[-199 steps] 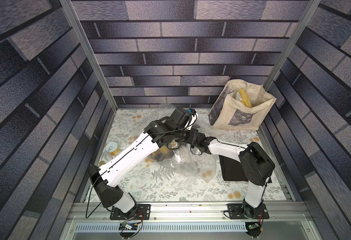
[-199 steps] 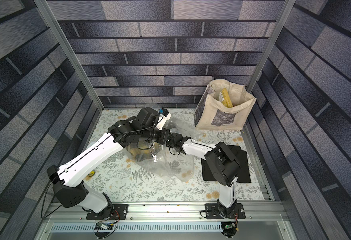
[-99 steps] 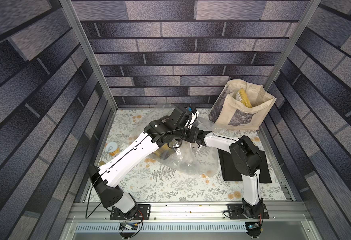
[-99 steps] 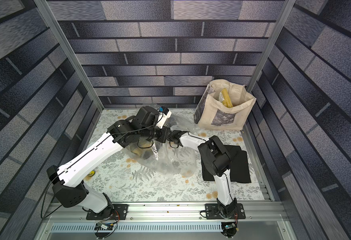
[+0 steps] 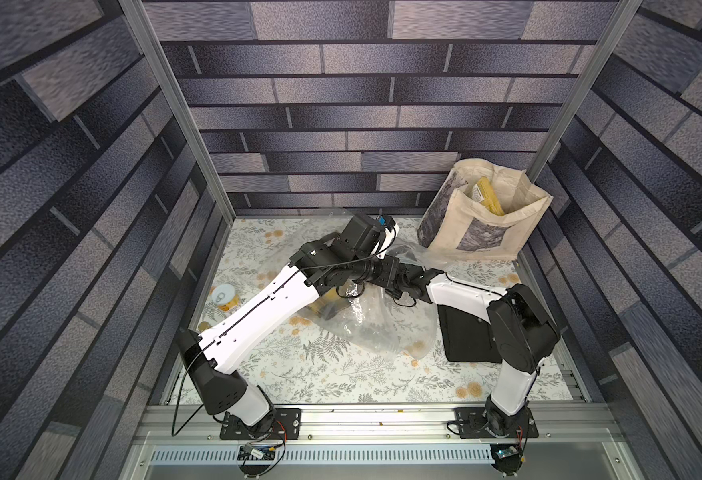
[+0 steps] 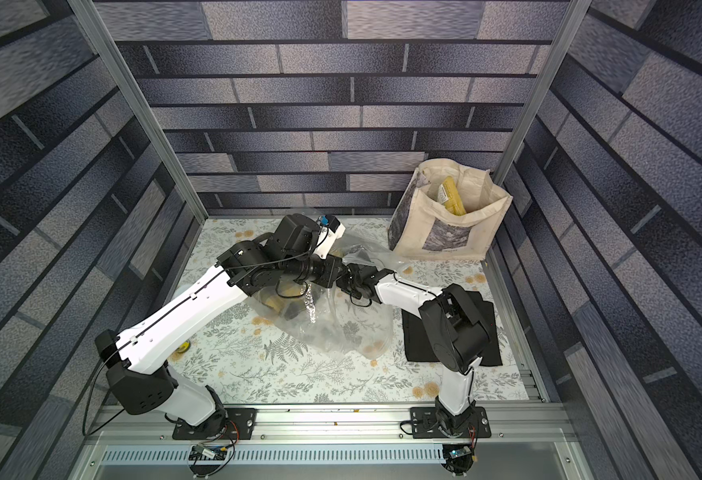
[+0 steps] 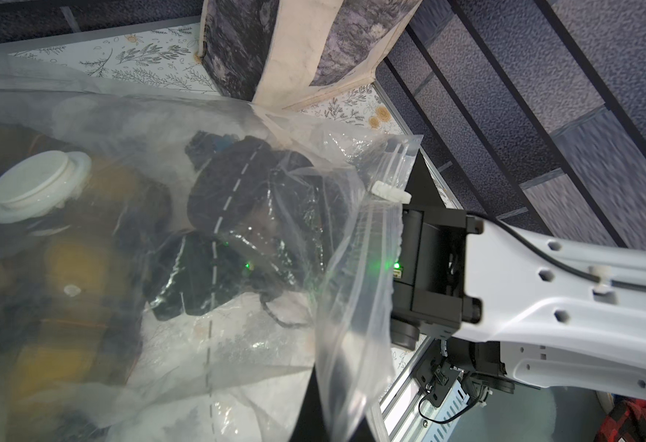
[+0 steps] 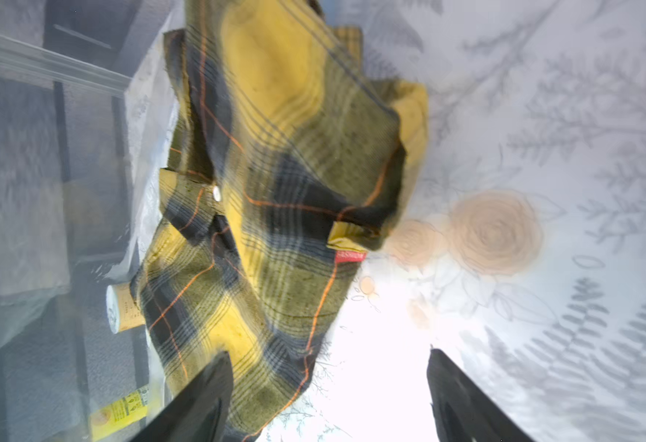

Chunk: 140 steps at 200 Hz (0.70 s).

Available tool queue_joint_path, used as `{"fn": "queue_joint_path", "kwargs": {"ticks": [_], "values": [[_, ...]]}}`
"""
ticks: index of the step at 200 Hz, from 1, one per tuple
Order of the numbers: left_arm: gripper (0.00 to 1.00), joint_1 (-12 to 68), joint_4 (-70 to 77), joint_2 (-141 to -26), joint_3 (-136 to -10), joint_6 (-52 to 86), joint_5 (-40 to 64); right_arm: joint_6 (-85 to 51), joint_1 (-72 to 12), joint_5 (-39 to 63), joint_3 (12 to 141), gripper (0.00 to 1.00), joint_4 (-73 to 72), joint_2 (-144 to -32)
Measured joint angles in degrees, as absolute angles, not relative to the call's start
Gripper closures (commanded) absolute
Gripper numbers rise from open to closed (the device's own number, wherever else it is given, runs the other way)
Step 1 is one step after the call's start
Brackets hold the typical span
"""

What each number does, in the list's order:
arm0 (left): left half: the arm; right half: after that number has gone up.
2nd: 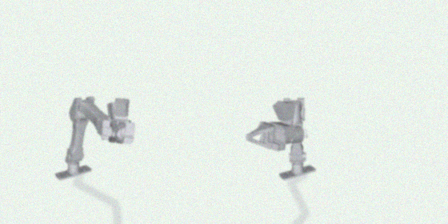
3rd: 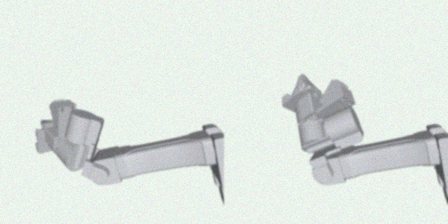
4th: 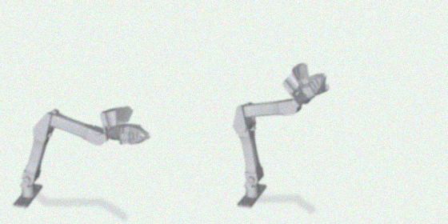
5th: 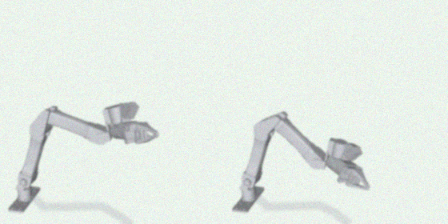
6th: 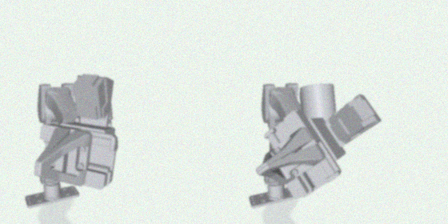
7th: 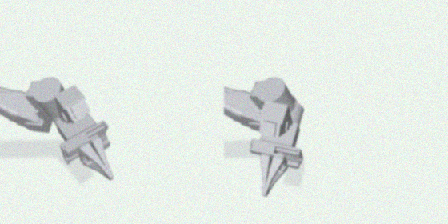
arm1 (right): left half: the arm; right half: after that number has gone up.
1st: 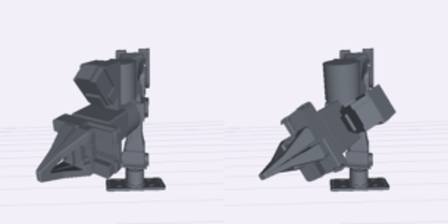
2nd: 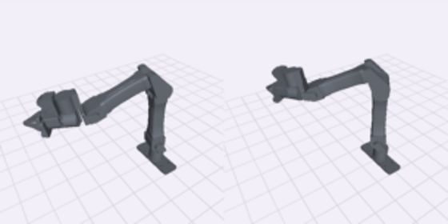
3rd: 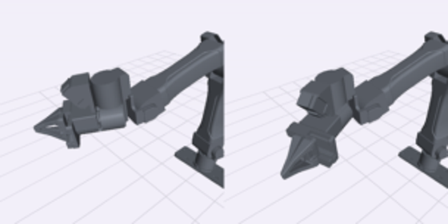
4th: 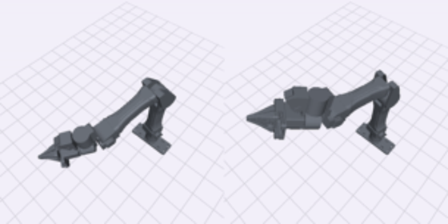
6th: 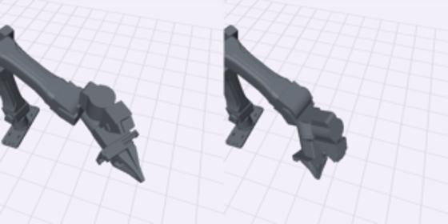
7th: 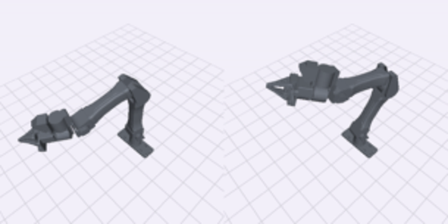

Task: Place the folded shirt into the vacuum bag
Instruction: Place the shirt in the vacuum bag.

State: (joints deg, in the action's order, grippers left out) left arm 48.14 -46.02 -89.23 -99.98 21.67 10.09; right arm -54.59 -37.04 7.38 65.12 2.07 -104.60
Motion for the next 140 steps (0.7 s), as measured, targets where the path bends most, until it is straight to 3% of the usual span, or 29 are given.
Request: {"fn": "queue_joint_path", "kwargs": {"ticks": [46,86,113,140], "values": [[0.96,48.8,-45.9,-91.0,-99.9,21.9,10.5,-63.0,-39.3,7.3,63.8,0.44,-9.7,-109.2],[0.96,49.3,-45.8,-91.2,-99.9,22.2,10.8,-68.8,-40.2,5.3,64.8,0.8,-17.5,-115.7],[0.96,49.7,-45.8,-91.6,-99.9,22.2,10.7,-70.3,-40.3,4.5,66.8,0.89,-20.7,-118.4],[0.96,50.2,-45.9,-92.1,-99.9,22.2,10.7,-71.3,-40.3,3.0,70.7,0.9,-23.5,-119.6]]}}
